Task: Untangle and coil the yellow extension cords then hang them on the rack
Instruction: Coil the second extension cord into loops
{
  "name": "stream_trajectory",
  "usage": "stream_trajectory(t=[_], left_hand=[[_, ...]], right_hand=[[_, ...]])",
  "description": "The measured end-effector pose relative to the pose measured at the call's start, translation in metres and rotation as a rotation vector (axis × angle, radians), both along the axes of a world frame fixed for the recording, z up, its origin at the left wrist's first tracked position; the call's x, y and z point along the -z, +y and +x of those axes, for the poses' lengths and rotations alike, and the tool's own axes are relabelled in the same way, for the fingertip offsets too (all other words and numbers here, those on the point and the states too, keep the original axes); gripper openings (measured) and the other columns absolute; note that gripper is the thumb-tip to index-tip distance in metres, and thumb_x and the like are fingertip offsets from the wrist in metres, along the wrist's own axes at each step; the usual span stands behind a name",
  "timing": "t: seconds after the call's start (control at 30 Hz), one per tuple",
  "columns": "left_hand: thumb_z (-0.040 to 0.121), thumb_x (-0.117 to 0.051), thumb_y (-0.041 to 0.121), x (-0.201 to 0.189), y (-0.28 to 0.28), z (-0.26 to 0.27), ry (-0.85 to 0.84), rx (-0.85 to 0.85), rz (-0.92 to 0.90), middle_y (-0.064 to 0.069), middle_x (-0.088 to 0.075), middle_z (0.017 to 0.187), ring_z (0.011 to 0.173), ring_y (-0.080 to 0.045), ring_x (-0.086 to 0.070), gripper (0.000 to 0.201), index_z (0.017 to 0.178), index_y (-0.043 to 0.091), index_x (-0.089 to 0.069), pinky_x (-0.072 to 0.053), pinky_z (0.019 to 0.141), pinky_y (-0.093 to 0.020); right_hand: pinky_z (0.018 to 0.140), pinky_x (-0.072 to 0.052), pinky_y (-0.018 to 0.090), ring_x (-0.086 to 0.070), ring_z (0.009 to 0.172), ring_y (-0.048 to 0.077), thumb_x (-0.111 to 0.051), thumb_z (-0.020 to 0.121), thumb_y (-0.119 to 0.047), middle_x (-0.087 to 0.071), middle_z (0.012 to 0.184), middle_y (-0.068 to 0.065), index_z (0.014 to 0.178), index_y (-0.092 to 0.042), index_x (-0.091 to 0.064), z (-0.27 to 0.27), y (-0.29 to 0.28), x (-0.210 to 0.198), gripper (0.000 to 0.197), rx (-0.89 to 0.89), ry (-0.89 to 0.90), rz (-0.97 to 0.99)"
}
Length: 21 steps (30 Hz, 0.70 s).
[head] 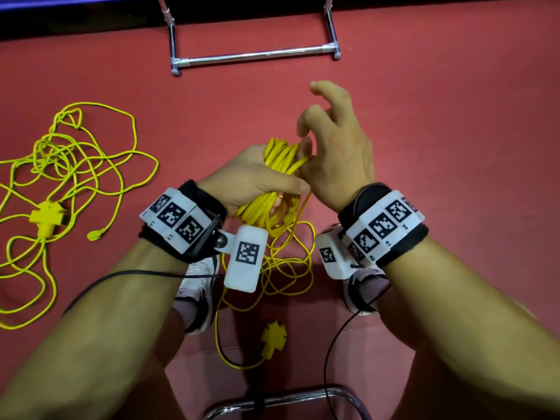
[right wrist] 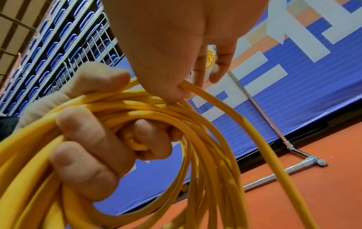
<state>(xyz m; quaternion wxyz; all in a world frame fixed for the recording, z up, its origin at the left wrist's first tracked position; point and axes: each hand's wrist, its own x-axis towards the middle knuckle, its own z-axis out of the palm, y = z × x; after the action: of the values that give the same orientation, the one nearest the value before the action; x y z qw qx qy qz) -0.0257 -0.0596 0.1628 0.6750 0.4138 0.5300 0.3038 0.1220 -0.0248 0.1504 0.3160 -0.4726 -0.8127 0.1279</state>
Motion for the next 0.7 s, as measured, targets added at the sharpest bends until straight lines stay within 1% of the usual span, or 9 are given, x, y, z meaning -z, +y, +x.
stream_trajectory(t=[0.07,0.2,0.27,0.33,0.47,0.53,0.6,0.63,0.7], left_hand=[[0.072,-0.071,-0.013,0.0,0.001,-0.002,0.043,0.012,0.008,-0.008,-0.049,0.053,0.032,-0.013,-0.045,0.026,0.084,0.003,-0.054,-0.041,0.036,-0.019],[0.06,-0.068,-0.006,-0.005,-0.001,-0.007,0.07,-0.002,0.054,-0.009,-0.049,0.055,0.034,-0.015,-0.045,0.027,0.081,0.001,-0.052,-0.039,0.038,-0.021],[0.049,-0.071,0.009,-0.007,-0.003,-0.012,0.05,0.012,0.065,-0.016,-0.05,0.065,0.038,-0.019,-0.045,0.046,0.087,-0.008,-0.051,-0.039,0.045,-0.025],[0.045,-0.07,0.018,-0.007,-0.005,-0.013,0.039,0.034,0.072,-0.019,-0.05,0.072,0.038,-0.021,-0.044,0.063,0.095,-0.014,-0.048,-0.037,0.048,-0.031],[0.048,-0.07,0.018,-0.006,-0.01,-0.01,-0.032,0.114,0.032,-0.019,-0.046,0.07,0.037,-0.023,-0.042,0.054,0.087,-0.013,-0.049,-0.037,0.046,-0.031],[0.051,-0.067,0.014,-0.006,-0.015,-0.008,-0.141,0.127,0.033,-0.017,-0.046,0.067,0.035,-0.021,-0.041,0.046,0.085,-0.012,-0.051,-0.037,0.045,-0.029],[0.053,-0.064,0.008,-0.009,-0.017,-0.01,-0.343,0.069,0.002,-0.014,-0.046,0.069,0.034,-0.015,-0.039,0.032,0.081,-0.004,-0.059,-0.033,0.042,-0.024],[0.052,-0.064,0.006,-0.011,-0.017,-0.012,-0.455,0.029,-0.014,-0.013,-0.045,0.071,0.034,-0.012,-0.038,0.029,0.08,0.001,-0.059,-0.029,0.042,-0.025],[0.049,-0.072,0.009,-0.014,-0.016,-0.018,-0.668,-0.027,-0.024,-0.01,-0.045,0.072,0.035,-0.008,-0.039,0.036,0.08,0.003,-0.055,-0.028,0.044,-0.026]], right_hand=[[0.059,-0.045,0.038,-0.06,0.093,0.03,-0.059,0.066,-0.006,-0.054,0.136,0.011,0.085,-0.012,-0.059,0.003,0.005,0.004,0.02,0.015,-0.031,-0.016],[0.07,-0.05,0.043,-0.059,0.104,0.034,-0.055,0.072,-0.007,-0.056,0.128,0.007,0.091,-0.015,-0.061,0.022,0.023,0.01,0.021,0.155,-0.064,-0.088],[0.074,-0.05,0.043,-0.06,0.103,0.031,-0.061,0.079,-0.013,-0.056,0.122,0.006,0.094,-0.016,-0.06,0.029,0.03,0.01,0.015,0.229,-0.063,-0.131],[0.077,-0.048,0.041,-0.06,0.101,0.027,-0.066,0.085,-0.025,-0.056,0.117,0.003,0.096,-0.019,-0.059,0.034,0.036,0.01,0.015,0.327,-0.07,-0.204],[0.076,-0.047,0.038,-0.061,0.096,0.031,-0.064,0.089,-0.038,-0.066,0.101,0.003,0.096,-0.021,-0.059,0.041,0.044,0.01,0.019,0.45,-0.017,-0.322],[0.072,-0.045,0.038,-0.061,0.091,0.035,-0.061,0.09,-0.038,-0.068,0.093,0.006,0.094,-0.018,-0.058,0.041,0.045,0.016,0.021,0.447,-0.046,-0.369],[0.07,-0.043,0.038,-0.061,0.092,0.039,-0.059,0.092,-0.039,-0.068,0.093,0.013,0.092,-0.017,-0.056,0.04,0.045,0.024,0.022,0.422,-0.097,-0.438],[0.069,-0.041,0.038,-0.061,0.093,0.042,-0.058,0.093,-0.039,-0.067,0.095,0.016,0.091,-0.017,-0.056,0.039,0.044,0.029,0.022,0.391,-0.12,-0.484],[0.068,-0.036,0.037,-0.059,0.096,0.047,-0.055,0.09,-0.04,-0.066,0.1,0.023,0.093,-0.015,-0.058,0.038,0.04,0.042,0.025,0.279,-0.21,-0.582]])
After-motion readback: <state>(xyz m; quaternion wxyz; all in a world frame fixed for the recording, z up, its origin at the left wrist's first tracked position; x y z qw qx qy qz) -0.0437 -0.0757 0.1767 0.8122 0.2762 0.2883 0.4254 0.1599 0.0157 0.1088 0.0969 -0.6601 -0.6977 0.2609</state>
